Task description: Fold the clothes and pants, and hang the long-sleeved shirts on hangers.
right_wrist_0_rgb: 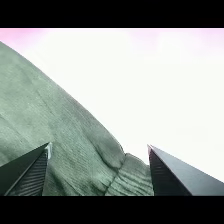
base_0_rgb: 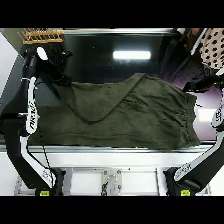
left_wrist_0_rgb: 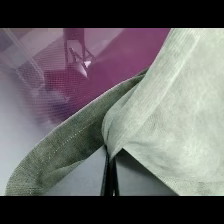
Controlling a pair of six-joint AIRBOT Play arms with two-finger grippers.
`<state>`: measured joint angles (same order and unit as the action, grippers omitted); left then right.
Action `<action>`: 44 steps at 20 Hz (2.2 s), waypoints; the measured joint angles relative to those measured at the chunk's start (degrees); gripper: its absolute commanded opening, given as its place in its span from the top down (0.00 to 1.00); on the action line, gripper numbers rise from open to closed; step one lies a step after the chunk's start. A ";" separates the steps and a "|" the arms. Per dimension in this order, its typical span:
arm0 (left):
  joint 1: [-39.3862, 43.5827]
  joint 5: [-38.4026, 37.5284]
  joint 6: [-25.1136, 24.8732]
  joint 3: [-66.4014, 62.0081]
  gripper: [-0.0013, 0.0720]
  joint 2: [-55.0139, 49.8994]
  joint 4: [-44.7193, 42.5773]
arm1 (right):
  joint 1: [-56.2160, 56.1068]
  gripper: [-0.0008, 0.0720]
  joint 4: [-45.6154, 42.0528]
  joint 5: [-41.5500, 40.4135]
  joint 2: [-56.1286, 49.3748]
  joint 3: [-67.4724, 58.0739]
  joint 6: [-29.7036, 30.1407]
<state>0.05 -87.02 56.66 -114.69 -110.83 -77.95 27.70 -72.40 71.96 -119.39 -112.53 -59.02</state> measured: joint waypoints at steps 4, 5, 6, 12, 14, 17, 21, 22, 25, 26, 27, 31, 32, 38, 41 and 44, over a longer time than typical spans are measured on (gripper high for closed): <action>0.00 0.02 0.00 0.00 0.97 0.00 0.13 | 0.02 0.11 0.94 0.00 -1.31 0.00 0.55; 0.00 0.02 0.00 0.00 0.97 0.00 0.13 | 0.00 0.11 1.31 -0.04 -1.46 -0.02 0.55; 0.00 0.00 0.00 0.00 0.97 0.00 0.13 | 0.02 0.11 1.53 -0.09 -1.64 -0.04 0.55; 0.00 0.02 0.00 0.00 0.97 0.00 0.13 | 0.04 0.38 1.97 -0.42 -2.16 -0.07 0.31; 0.00 0.02 0.00 0.00 0.97 0.00 0.13 | 0.04 0.81 1.97 -0.31 -2.23 -0.07 0.24; 0.00 0.02 0.00 0.00 0.97 0.00 0.13 | 0.04 0.92 1.92 -0.02 -2.27 0.00 0.15; 0.00 0.04 0.00 0.00 0.97 0.00 -0.02 | 0.00 0.92 1.79 0.02 -1.75 0.00 0.39; 0.00 0.13 0.00 0.00 0.97 0.00 -0.15 | -0.02 0.92 1.77 0.04 -1.27 0.00 0.37; -0.02 2.27 -0.02 0.00 0.97 0.02 -1.92 | -0.02 0.92 1.07 0.09 1.38 0.00 0.28; -0.04 3.54 -0.04 0.00 0.97 0.20 -3.04 | -0.04 0.92 0.37 0.11 2.56 0.00 -0.04; -0.04 5.14 -0.04 0.00 0.98 0.55 -4.37 | -0.04 0.92 -0.42 0.11 3.87 0.00 -0.26; -0.15 13.14 0.90 0.00 0.98 3.37 -9.84 | -0.04 0.92 -3.13 0.09 10.36 0.00 -1.25; -0.20 15.39 1.03 0.00 0.98 4.55 -11.34 | -0.04 0.92 -4.09 0.04 12.02 0.00 -1.68; -1.60 22.32 5.60 0.90 0.98 9.70 -18.86 | -0.07 0.93 -9.84 0.61 21.03 0.00 -5.64; -3.65 24.85 8.55 6.38 0.98 13.44 -19.69 | -0.13 0.93 -11.08 2.69 23.67 0.07 -6.84; -5.49 29.79 9.92 16.50 0.98 19.47 -20.17 | -0.13 0.93 -11.89 4.87 25.27 0.11 -7.26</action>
<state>-5.43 -57.23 66.59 -98.19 -91.35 -98.13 27.57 -84.29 76.84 -94.13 -112.42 -66.28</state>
